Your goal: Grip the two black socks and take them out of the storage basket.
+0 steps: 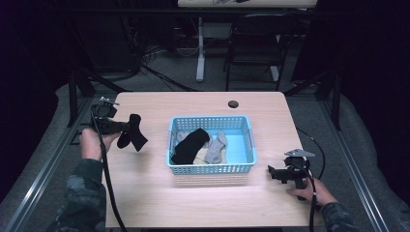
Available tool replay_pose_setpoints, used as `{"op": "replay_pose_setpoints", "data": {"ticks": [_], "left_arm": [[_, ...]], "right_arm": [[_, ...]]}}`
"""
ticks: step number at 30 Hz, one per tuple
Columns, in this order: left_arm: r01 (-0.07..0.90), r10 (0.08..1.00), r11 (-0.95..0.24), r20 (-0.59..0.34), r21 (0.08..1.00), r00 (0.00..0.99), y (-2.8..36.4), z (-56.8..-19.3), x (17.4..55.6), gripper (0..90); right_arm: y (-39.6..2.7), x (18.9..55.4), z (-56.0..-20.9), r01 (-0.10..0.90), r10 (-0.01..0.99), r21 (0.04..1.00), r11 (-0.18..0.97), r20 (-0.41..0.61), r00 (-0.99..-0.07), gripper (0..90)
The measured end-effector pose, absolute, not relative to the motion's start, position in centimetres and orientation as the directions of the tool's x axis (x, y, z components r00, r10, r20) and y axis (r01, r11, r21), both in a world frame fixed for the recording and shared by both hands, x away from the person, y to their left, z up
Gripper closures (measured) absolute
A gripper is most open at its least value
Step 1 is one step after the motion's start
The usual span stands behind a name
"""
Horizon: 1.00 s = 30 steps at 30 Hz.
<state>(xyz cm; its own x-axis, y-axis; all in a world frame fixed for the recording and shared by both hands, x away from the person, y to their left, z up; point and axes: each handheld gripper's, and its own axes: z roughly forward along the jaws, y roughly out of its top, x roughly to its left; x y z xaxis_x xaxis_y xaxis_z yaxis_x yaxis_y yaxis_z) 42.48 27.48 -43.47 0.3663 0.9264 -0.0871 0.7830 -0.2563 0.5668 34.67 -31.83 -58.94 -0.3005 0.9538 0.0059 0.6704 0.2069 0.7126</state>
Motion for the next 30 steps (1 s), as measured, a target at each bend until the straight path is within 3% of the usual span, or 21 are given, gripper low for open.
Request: {"op": "replay_pose_setpoints", "data": {"ticks": [24, 27, 30], "left_arm": [[0.882, 0.945, -0.194, -0.16, 0.43, 0.286, 29.6, -50.7, 42.6, 81.6], [0.88, 0.947, -0.189, -0.157, 0.435, 0.28, 29.6, -50.7, 42.4, 71.0], [0.878, 0.962, -0.167, -0.122, 0.449, 0.245, 29.4, -50.1, 42.2, 47.2]], "right_arm": [[-31.8, 34.7, -58.9, 0.67, 0.954, 0.712, 0.207, 0.005, -0.301, 0.0], [-31.8, 34.7, -58.9, 0.671, 0.954, 0.712, 0.207, 0.006, -0.301, 0.0], [-31.8, 34.7, -58.9, 0.671, 0.954, 0.712, 0.207, 0.006, -0.3, 0.0]]}}
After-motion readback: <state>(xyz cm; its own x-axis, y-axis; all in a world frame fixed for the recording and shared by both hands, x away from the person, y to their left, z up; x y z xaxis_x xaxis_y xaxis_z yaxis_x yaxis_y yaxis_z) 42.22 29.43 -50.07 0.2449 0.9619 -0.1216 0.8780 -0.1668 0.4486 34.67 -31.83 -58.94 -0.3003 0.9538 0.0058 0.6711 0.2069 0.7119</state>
